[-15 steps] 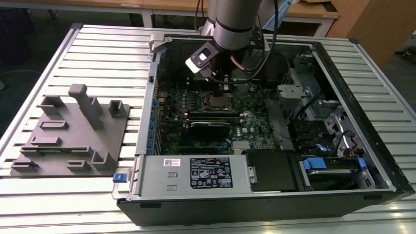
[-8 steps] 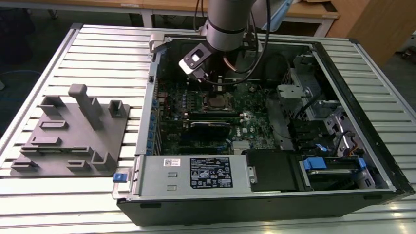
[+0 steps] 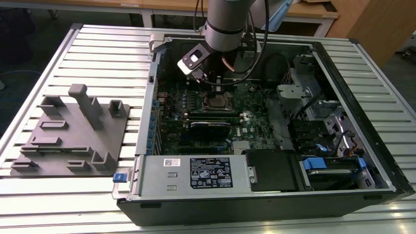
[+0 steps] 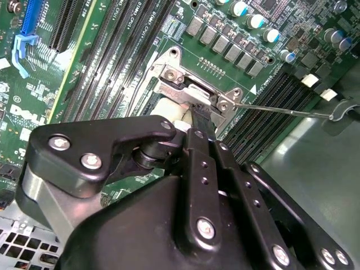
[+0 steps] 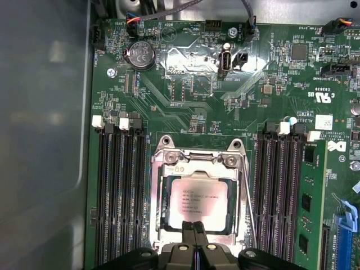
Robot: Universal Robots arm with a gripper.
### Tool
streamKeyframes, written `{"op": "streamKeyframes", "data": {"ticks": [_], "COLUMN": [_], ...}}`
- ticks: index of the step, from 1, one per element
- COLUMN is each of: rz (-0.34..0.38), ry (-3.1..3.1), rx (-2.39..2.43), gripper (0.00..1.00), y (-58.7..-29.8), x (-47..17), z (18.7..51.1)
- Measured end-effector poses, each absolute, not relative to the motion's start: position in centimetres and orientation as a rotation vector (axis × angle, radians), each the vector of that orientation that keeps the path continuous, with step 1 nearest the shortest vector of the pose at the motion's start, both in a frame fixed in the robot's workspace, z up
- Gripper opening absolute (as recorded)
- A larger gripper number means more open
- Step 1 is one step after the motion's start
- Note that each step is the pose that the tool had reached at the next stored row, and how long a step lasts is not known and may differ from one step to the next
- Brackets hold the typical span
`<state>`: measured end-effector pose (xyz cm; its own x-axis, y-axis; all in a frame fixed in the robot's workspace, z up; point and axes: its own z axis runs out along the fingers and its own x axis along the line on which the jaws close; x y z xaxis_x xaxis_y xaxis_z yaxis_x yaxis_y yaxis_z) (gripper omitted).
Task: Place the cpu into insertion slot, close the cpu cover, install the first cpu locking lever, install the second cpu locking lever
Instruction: 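Close the cpu cover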
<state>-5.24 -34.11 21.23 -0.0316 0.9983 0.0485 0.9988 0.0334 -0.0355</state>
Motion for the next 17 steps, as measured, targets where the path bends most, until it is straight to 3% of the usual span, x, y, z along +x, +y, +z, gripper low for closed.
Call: {"op": "streamKeyframes", "data": {"ticks": [17], "rz": [-0.013], "ry": [-2.214], "rx": [-2.143], "gripper": [0.11], "y": [-34.1], "x": [-5.8], "z": [20.2]}}
